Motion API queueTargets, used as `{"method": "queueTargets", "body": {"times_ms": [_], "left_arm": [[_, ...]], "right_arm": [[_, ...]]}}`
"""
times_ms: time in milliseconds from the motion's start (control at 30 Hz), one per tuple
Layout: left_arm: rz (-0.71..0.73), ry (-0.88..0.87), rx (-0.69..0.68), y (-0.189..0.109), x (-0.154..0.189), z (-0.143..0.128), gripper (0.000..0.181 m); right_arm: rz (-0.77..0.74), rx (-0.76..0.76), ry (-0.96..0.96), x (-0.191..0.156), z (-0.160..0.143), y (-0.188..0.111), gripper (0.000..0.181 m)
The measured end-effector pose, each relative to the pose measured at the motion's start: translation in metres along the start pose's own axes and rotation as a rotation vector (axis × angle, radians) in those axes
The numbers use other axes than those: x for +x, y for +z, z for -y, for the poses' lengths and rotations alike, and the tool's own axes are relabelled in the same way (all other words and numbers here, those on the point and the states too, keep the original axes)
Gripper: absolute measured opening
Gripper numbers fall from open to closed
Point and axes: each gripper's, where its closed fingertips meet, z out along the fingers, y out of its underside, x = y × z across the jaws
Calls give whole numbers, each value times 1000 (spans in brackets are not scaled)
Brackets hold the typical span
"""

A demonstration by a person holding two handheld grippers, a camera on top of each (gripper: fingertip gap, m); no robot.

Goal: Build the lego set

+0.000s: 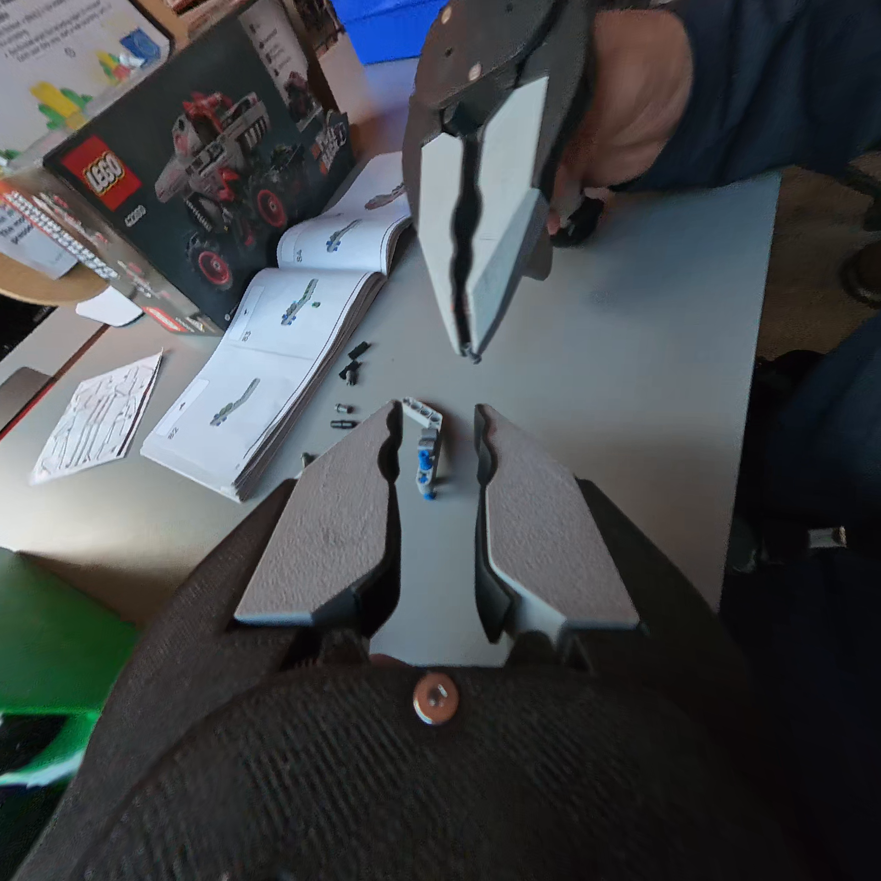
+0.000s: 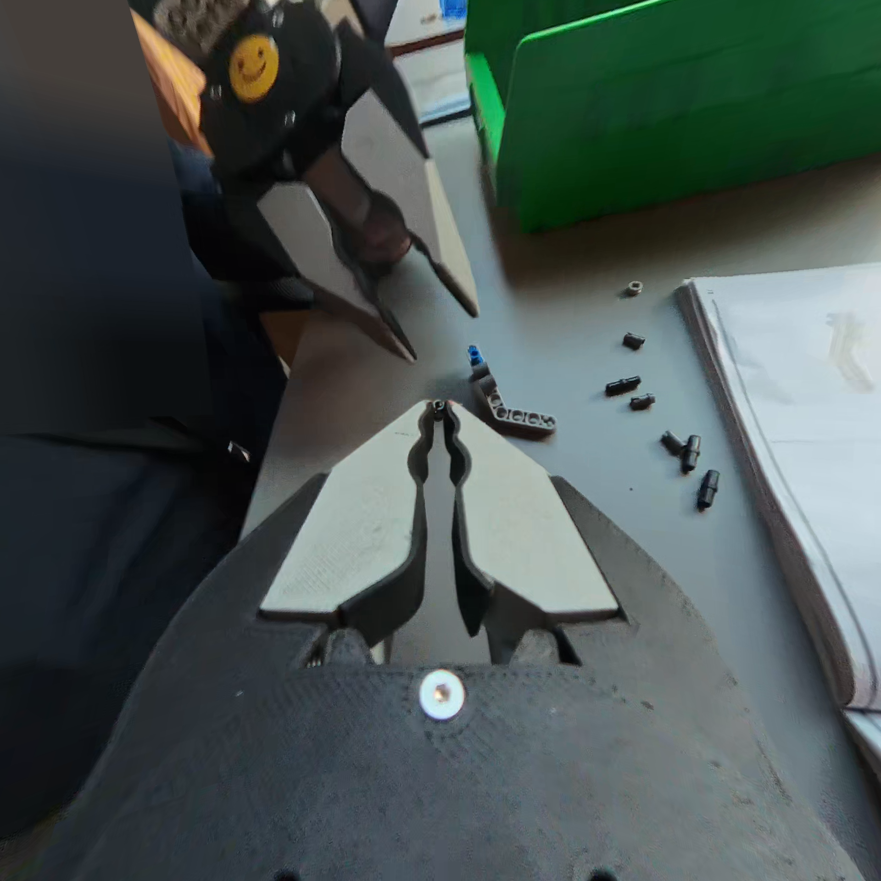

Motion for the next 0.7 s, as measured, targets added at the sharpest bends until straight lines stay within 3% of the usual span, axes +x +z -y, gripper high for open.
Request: {"method": "queueTargets", "body": {"times_ms": [33, 233, 467, 600, 700], "left_arm": [[3, -16, -5, -2, -3, -3, 27], [-6, -86, -4, -7, -12, -9, 27], [-67, -160, 42, -11, -13, -6, 30], [-105, -234, 53, -11, -17, -6, 36], [-116, -251, 51, -11, -17, -6, 36]], "right_arm": [[-12, -45, -55, 1, -5, 2, 0], [-50, -201, -128, 9, -24, 12, 0], [-104, -224, -178, 19, -24, 14, 0], [-95, -185, -176, 21, -19, 11, 0], [-52, -38, -92, 18, 2, -1, 0]]}}
